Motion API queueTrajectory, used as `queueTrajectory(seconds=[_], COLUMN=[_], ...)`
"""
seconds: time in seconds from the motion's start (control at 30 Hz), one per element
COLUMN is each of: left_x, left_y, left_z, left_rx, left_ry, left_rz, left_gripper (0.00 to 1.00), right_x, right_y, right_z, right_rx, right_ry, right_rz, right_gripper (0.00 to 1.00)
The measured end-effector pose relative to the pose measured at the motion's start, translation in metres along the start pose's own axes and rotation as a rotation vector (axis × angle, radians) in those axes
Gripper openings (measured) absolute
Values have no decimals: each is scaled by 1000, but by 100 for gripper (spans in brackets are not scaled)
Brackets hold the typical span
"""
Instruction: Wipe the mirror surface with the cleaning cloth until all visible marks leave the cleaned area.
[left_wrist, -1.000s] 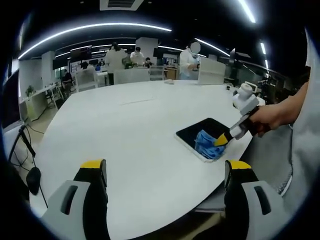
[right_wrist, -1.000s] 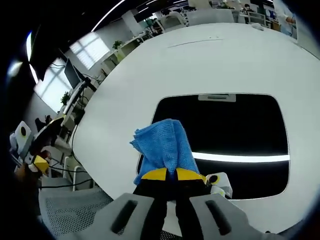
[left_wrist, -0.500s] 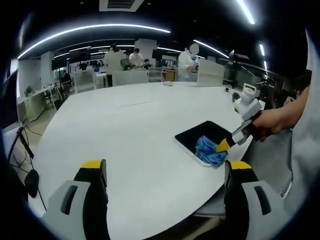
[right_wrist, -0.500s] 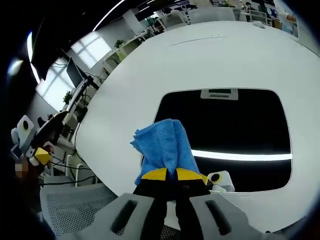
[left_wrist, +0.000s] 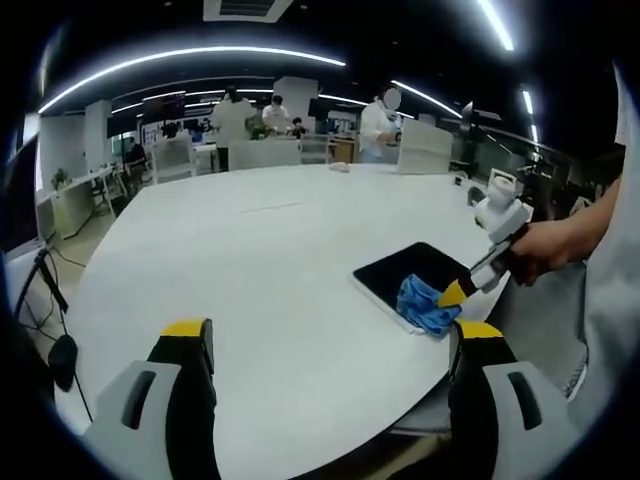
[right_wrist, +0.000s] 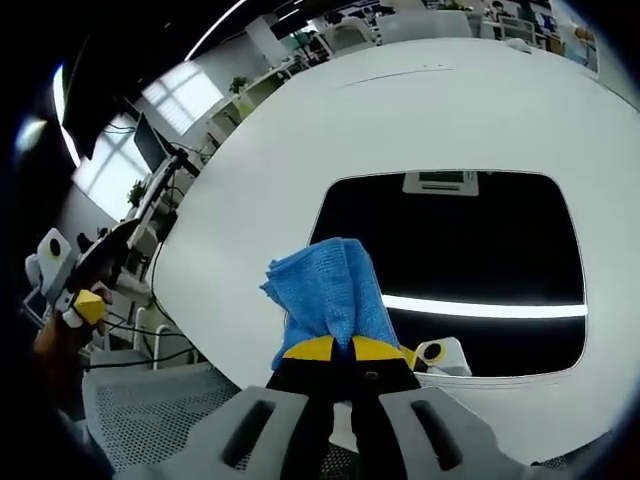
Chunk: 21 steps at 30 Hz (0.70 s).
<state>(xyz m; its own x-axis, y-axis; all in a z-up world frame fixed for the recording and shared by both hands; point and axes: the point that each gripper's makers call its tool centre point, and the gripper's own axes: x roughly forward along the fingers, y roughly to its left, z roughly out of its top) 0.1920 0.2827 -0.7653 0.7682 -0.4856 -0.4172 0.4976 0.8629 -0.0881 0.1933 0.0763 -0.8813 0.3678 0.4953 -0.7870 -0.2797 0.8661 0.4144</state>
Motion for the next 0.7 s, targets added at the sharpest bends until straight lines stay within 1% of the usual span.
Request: queueTrajectory(seconds=[0.03, 0.4, 0.6, 0.7], left_x=[0, 1, 1, 0], left_y=[0, -1, -2, -3], left_z=[0, 3, 3, 5], left_rx=[-3, -2, 0, 0], left_ry=[0, -3, -4, -4], left_rz=[-1, -2, -3, -1], left_gripper=[97, 98, 98, 98], right_x=[0, -4, -1, 0], right_y=[1, 3, 1, 0], right_z=[-1, 0, 2, 0], right_rx=[10, 2, 6, -3], right_ry=[7, -9, -16, -8], right_rz=[3, -1, 5, 2], right_gripper=[0, 0, 0, 0])
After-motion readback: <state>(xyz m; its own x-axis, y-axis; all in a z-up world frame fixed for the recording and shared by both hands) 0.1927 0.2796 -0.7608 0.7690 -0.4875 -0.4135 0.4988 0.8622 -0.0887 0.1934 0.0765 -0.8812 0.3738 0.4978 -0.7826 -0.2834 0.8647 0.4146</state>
